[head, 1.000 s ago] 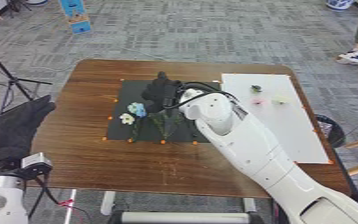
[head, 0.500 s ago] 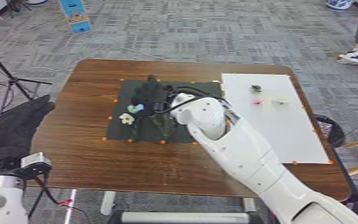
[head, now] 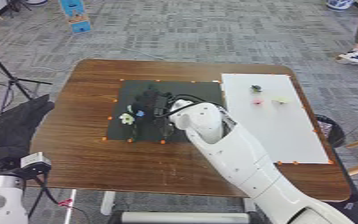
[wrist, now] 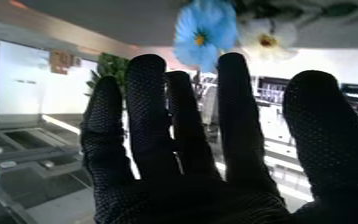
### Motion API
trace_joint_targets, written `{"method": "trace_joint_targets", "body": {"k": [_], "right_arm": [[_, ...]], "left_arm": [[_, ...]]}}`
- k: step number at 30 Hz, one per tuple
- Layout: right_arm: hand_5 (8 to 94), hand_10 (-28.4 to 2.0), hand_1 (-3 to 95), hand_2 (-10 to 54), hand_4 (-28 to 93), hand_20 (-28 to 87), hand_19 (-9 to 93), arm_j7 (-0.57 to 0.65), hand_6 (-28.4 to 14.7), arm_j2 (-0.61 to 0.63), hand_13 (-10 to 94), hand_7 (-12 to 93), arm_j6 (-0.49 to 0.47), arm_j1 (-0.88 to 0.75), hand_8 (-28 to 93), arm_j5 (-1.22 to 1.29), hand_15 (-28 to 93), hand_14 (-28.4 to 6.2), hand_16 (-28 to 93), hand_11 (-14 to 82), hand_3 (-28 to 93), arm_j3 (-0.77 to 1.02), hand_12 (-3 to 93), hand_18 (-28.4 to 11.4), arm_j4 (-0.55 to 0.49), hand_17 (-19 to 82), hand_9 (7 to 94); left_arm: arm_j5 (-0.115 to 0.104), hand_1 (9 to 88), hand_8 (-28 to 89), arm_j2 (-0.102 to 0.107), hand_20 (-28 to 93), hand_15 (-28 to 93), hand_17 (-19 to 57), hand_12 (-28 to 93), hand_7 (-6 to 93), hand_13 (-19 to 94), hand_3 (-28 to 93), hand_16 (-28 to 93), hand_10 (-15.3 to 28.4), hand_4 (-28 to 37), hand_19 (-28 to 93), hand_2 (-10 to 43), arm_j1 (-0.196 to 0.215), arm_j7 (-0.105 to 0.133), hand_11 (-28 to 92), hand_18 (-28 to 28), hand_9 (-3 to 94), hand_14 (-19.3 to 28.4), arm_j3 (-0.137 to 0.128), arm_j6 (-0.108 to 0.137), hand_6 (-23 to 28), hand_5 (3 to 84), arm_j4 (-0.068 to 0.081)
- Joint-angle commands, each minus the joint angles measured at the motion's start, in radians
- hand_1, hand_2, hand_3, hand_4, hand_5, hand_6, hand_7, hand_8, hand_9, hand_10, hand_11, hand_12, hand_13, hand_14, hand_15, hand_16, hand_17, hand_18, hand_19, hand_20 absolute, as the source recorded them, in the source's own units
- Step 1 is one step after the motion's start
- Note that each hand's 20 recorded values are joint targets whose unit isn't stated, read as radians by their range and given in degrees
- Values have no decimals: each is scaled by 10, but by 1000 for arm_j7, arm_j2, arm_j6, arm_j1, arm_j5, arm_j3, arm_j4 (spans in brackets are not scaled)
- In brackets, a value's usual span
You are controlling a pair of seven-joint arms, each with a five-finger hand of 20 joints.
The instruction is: Arrange flowers
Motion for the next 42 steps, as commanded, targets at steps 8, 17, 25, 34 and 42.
{"method": "trace_joint_targets", "body": {"k": [8, 17, 25, 34, 42], "right_arm": [[503, -151, 274, 107, -176, 562, 622, 55, 38, 76, 419, 219, -77, 59, -139, -190, 644, -202, 348, 205, 643, -13, 279, -229, -21, 182, 376], [513, -150, 271, 106, -172, 562, 625, 77, 40, 134, 420, 221, -69, 83, -137, -109, 644, -203, 348, 206, 642, -53, 277, -231, -68, 182, 378], [424, -153, 267, 88, -170, 563, 627, 137, 44, 162, 428, 207, -14, 101, -141, 2, 645, -200, 345, 204, 648, -88, 277, -232, -112, 183, 379], [360, -168, 253, 82, -173, 556, 610, 188, 36, 285, 418, 199, -8, 134, -139, 135, 614, -201, 338, 181, 637, -92, 280, -234, -227, 174, 373], [593, -143, 255, 68, -169, 551, 627, 295, 13, 516, 572, 207, 109, -5, -107, 531, 476, -162, 319, 231, 627, 113, 249, -233, -442, 231, 630]], "left_arm": [[-2, 219, -75, -2, 155, 93, 64, 106, 116, 329, 723, -10, 133, -283, 42, 44, 4, 3, 172, 72, 477, 126, -4, 2, 54, 507, -3], [-7, 219, -75, 4, 155, 93, 64, 106, 116, 330, 723, -10, 133, -283, 42, 43, 6, 7, 172, 72, 477, 127, -2, 6, 54, 507, -3], [-4, 218, -75, 1, 155, 93, 63, 106, 115, 329, 724, -10, 133, -283, 43, 42, 5, 5, 172, 73, 477, 126, -3, 4, 54, 507, -3], [8, 217, -75, 37, 154, 93, 63, 106, 115, 329, 723, -10, 133, -283, 43, 41, -95, -45, 172, 72, 476, 127, 116, 88, 54, 506, 5], [19, 227, -74, 27, 158, 98, 63, 108, 126, 342, 719, -7, 133, -283, 53, 50, -92, -66, 175, 77, 480, 135, 121, 116, 46, 506, -6]]}}
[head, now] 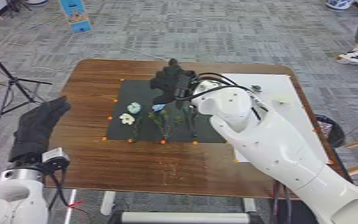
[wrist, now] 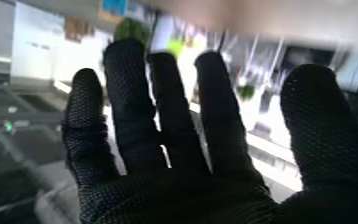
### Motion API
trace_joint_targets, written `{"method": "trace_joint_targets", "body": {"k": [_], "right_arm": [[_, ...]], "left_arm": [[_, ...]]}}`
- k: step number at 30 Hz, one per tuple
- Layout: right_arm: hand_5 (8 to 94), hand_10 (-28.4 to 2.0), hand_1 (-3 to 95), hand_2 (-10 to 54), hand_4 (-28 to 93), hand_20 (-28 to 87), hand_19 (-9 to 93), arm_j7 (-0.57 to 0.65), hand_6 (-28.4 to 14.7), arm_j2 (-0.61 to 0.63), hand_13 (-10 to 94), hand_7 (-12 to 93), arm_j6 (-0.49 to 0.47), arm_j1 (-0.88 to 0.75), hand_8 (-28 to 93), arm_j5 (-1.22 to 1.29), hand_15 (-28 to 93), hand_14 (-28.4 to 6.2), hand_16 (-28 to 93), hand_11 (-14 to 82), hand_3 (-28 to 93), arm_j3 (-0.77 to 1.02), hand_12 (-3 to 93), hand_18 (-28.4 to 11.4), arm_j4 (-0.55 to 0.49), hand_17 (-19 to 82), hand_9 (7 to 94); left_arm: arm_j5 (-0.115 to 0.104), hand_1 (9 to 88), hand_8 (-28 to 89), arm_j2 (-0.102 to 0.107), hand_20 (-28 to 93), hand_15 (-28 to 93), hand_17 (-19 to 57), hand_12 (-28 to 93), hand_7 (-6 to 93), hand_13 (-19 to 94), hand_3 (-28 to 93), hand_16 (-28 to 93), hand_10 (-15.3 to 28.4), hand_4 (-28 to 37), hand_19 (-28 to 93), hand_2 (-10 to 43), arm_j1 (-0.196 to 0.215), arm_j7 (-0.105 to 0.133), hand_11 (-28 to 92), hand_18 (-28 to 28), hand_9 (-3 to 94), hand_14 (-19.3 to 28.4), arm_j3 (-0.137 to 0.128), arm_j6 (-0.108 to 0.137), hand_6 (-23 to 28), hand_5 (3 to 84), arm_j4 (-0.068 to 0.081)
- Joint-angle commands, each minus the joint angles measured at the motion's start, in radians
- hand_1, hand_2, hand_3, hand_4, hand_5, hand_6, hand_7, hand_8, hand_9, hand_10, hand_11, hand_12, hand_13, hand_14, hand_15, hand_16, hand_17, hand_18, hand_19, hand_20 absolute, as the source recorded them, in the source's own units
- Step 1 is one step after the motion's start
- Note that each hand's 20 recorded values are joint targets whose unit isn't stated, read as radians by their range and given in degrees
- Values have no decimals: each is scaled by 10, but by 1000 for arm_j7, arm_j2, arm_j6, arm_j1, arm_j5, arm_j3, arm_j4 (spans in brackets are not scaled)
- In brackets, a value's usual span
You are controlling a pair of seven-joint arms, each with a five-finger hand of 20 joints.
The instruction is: Arrange flowers
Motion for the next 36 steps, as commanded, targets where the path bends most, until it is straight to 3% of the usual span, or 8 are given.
{"method": "trace_joint_targets", "body": {"k": [1, 2, 4, 10, 18, 23, 30, 36], "right_arm": [[617, -145, 258, 66, -162, 562, 642, 139, 10, 256, 599, 208, 114, -135, -102, 318, 478, -158, 339, 233, 622, 243, 258, -235, -193, 244, 662], [634, -147, 260, 57, -159, 571, 663, 145, 7, 267, 627, 209, 112, -153, -100, 302, 491, -155, 348, 239, 618, 276, 263, -239, -189, 259, 683], [645, -148, 262, 34, -153, 577, 675, 178, 3, 295, 641, 209, 92, -199, -95, 280, 498, -153, 353, 243, 619, 326, 267, -242, -205, 268, 698], [671, -144, 266, -15, -145, 591, 703, 218, -5, 310, 659, 212, 19, -292, -83, 238, 529, -150, 366, 250, 626, 451, 273, -248, -108, 283, 713], [637, -136, 302, -68, -139, 610, 739, 118, -1, 286, 696, 215, 173, -324, -86, 119, 567, -136, 379, 287, 641, 472, 282, -250, 49, 306, 745], [663, -124, 328, -80, -143, 619, 793, 94, 33, 282, 765, 234, 235, -316, -107, 99, 580, -108, 387, 313, 639, 445, 284, -250, 96, 368, 800], [668, -115, 325, -88, -140, 608, 823, 60, 35, 274, 799, 235, 229, -301, -114, 63, 575, -91, 396, 318, 641, 430, 288, -247, 135, 396, 819], [664, -116, 301, -95, -152, 598, 828, 44, 33, 257, 801, 234, 220, -291, -112, 12, 571, -92, 405, 319, 668, 431, 290, -247, 185, 396, 821]], "left_arm": [[13, 228, -75, -24, 158, 99, 63, 109, 127, 344, 721, -6, 133, -283, 54, 49, 31, -17, 177, 77, 480, 136, -46, -12, 46, 506, -29], [12, 228, -76, -22, 158, 100, 63, 109, 128, 345, 722, -5, 133, -283, 54, 48, 16, -20, 177, 78, 480, 136, -35, -4, 46, 506, -23], [13, 230, -77, -26, 158, 100, 64, 108, 129, 347, 721, -5, 133, -283, 55, 47, 37, -13, 177, 78, 481, 136, -50, -7, 45, 506, -32], [20, 233, -77, -25, 157, 101, 64, 108, 129, 350, 722, -4, 134, -282, 55, 45, 48, -12, 177, 78, 482, 135, -60, -12, 46, 507, -39], [15, 234, -78, -31, 156, 102, 64, 109, 130, 352, 724, -5, 133, -282, 55, 43, 63, -9, 178, 78, 483, 134, -59, -19, 45, 507, -41], [19, 235, -78, -29, 156, 103, 64, 109, 130, 354, 724, -5, 134, -282, 54, 42, 51, -10, 178, 78, 484, 136, -49, -37, 45, 507, -38], [25, 235, -78, -36, 156, 104, 64, 109, 130, 356, 725, -5, 133, -280, 54, 40, 51, -15, 177, 78, 483, 137, -39, -32, 45, 507, -40], [19, 237, -78, -41, 156, 104, 64, 109, 130, 358, 724, -4, 134, -280, 54, 39, 62, -1, 177, 79, 484, 137, -38, -37, 44, 507, -42]]}}
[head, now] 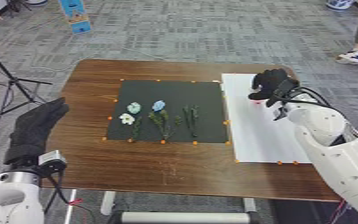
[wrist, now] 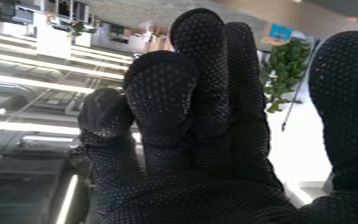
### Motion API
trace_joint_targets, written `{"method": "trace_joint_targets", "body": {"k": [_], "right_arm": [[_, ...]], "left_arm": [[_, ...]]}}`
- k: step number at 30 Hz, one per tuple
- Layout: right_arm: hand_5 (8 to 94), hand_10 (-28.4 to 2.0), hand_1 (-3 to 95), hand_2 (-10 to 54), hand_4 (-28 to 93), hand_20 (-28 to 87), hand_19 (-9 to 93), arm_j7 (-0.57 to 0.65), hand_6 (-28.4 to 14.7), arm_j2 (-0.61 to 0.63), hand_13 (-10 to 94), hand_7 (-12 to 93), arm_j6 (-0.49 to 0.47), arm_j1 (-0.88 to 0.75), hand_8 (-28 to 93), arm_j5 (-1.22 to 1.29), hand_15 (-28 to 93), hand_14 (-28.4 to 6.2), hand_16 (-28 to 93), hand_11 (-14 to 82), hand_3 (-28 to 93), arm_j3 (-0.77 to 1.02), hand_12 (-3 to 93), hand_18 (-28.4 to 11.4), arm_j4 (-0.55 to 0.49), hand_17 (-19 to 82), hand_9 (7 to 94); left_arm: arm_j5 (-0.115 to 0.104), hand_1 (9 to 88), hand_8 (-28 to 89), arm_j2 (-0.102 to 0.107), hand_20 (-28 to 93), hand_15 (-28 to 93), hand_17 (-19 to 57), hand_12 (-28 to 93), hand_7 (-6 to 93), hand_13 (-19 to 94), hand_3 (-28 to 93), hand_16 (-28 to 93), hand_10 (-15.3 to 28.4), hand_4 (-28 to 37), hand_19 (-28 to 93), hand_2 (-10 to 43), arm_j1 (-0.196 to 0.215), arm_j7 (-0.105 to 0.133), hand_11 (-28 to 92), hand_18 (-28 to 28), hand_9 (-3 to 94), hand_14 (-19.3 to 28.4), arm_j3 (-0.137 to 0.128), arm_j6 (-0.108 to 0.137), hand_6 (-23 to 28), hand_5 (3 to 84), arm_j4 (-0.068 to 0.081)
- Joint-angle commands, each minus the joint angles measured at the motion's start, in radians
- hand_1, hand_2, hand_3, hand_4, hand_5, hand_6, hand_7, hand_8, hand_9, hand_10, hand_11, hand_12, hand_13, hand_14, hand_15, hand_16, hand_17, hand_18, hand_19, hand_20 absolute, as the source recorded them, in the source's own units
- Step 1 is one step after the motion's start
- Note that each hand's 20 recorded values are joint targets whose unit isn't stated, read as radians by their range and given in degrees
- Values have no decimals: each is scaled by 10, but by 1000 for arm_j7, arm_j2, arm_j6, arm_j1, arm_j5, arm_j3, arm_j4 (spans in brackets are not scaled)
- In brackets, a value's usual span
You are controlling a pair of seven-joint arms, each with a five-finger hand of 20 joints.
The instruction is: Arrange flowers
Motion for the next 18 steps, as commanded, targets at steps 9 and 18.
{"method": "trace_joint_targets", "body": {"k": [9, 18], "right_arm": [[660, -115, 300, -95, -157, 597, 830, -34, 31, -54, 802, 234, -30, 28, -111, -131, 573, -92, 404, 322, 671, 7, 292, -246, 125, 397, 819], [660, -114, 312, -84, -164, 594, 830, -7, 31, -56, 803, 235, -12, 32, -110, -143, 574, -90, 403, 324, 669, 3, 290, -243, 155, 400, 821]], "left_arm": [[3, 238, -78, -9, 155, 104, 64, 110, 128, 358, 723, -5, 134, -277, 54, 38, -3, 14, 177, 79, 484, 137, 12, -27, 45, 508, -7], [-1, 238, -77, -4, 155, 105, 64, 110, 127, 359, 722, -5, 134, -274, 54, 37, -8, 25, 176, 79, 486, 137, 16, -54, 46, 508, -4]]}}
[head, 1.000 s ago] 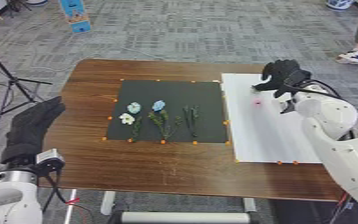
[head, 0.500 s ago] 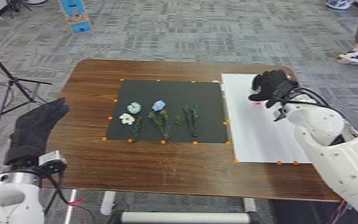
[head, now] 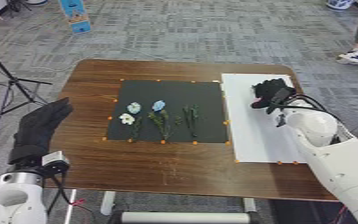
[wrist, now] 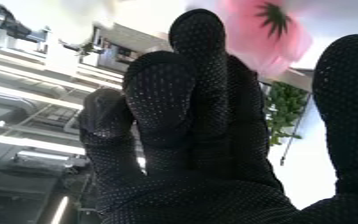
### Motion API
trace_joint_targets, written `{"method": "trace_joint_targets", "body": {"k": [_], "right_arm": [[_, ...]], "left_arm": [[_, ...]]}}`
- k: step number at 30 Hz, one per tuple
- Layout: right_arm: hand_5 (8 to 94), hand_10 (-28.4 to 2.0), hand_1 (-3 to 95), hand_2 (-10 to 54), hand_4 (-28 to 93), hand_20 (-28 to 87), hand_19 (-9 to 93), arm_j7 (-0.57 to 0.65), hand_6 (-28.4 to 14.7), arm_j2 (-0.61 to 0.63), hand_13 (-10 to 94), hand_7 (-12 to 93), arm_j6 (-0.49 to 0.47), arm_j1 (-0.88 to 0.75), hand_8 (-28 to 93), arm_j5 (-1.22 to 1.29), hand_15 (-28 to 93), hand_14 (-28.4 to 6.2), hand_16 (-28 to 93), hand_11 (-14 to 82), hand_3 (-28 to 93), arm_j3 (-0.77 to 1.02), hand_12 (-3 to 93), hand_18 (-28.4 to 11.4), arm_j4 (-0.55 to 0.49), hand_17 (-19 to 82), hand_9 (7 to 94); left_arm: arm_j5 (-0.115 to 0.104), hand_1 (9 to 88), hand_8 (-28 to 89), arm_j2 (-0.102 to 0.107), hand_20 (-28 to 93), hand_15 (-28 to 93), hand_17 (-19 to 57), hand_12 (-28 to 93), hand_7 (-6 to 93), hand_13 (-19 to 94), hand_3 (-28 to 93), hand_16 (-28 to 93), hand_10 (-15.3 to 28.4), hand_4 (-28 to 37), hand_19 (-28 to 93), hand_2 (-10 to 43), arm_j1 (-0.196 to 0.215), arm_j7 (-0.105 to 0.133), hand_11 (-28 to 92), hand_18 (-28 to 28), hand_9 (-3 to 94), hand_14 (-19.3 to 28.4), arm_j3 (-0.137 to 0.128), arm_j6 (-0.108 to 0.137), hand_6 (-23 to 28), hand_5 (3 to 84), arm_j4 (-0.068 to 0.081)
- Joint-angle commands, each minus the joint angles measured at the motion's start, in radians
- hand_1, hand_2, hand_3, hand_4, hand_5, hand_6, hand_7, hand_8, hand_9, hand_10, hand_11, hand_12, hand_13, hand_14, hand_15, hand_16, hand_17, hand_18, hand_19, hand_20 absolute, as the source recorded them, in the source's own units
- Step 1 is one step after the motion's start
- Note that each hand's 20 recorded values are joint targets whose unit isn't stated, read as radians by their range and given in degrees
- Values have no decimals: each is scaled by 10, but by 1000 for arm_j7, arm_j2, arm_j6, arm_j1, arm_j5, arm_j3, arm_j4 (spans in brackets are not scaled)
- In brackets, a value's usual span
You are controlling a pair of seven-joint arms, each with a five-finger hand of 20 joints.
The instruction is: Arrange flowers
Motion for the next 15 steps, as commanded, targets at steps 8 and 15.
{"method": "trace_joint_targets", "body": {"k": [8, 15], "right_arm": [[735, -94, 490, 7, -201, 576, 867, 36, 20, 30, 837, 269, 63, 21, 89, -14, 586, -62, 405, 335, 552, -56, 293, -227, -1, 438, 852], [754, -90, 554, 8, -182, 574, 888, 50, 16, 91, 842, 277, 116, 49, 120, 47, 607, -50, 422, 351, 498, -111, 302, -223, -77, 449, 860]], "left_arm": [[-1, 239, -76, 8, 155, 106, 63, 110, 124, 361, 720, -5, 134, -275, 54, 37, 11, 26, 176, 80, 486, 137, -11, -40, 48, 508, -5], [-2, 239, -75, 27, 155, 106, 64, 110, 123, 360, 722, -6, 134, -275, 55, 37, 36, 36, 176, 80, 486, 138, -50, -25, 48, 509, 1]]}}
